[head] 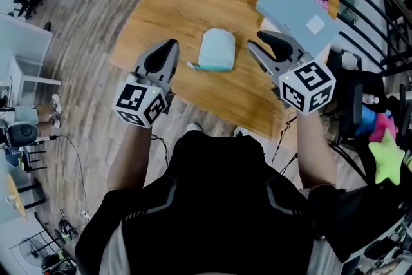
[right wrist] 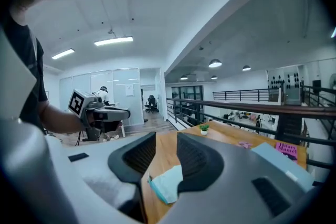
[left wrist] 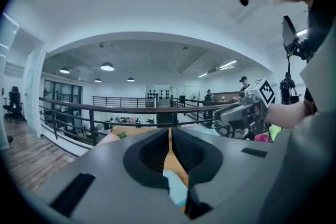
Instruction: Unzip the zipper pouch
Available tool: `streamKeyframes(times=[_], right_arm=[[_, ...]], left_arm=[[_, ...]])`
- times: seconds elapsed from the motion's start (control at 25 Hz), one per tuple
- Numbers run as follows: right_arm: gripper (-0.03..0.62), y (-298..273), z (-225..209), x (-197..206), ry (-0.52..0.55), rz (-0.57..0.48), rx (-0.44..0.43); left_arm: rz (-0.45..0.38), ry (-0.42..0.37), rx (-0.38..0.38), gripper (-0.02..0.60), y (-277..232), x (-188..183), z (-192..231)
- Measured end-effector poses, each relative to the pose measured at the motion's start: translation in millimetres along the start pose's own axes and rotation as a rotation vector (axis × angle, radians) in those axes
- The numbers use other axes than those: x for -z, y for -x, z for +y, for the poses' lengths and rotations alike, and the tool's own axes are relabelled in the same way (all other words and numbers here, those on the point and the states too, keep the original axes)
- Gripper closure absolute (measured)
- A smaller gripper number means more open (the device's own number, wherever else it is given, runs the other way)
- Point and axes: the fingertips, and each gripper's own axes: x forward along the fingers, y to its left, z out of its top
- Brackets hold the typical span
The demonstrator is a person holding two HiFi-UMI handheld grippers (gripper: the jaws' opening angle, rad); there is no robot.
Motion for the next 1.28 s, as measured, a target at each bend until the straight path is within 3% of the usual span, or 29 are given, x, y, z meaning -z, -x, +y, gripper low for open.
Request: streamKeyframes(times=[0.16, 0.44, 0.52, 0.8, 1.04, 1.16, 1.28], right_arm=[[0.461, 6, 7, -24, 0.021, -0.043, 0.075], [0.517, 1, 29, -66, 0.034, -0.109, 0.154], [0.559, 1, 35, -75, 0.042, -0.129, 0.162], [0.585, 1, 47, -92, 0.049, -0.160, 0.194], [0.586, 7, 43, -87, 0.046, -0.130, 0.250], [0.586, 10, 41, -85, 0.040, -0.126, 0.265], [0.586, 12, 42, -83, 0.046, -0.114, 0.260]], left_arm=[[-0.031, -0.048, -0.016, 0.548, 13, -25, 13], [-0.124, -0.033, 0.049, 0.551, 34, -64, 37], [-0.144, -0.035, 0.070, 0.551, 37, -72, 37], [-0.145, 0.024, 0.098, 0.552, 39, -81, 38], [-0.146, -0.017, 0.033, 0.552, 42, -82, 42], [-0.163, 0.012, -0.023, 0.552, 46, -85, 50], [-0.168, 0.021, -0.032, 0.552, 48, -85, 48]])
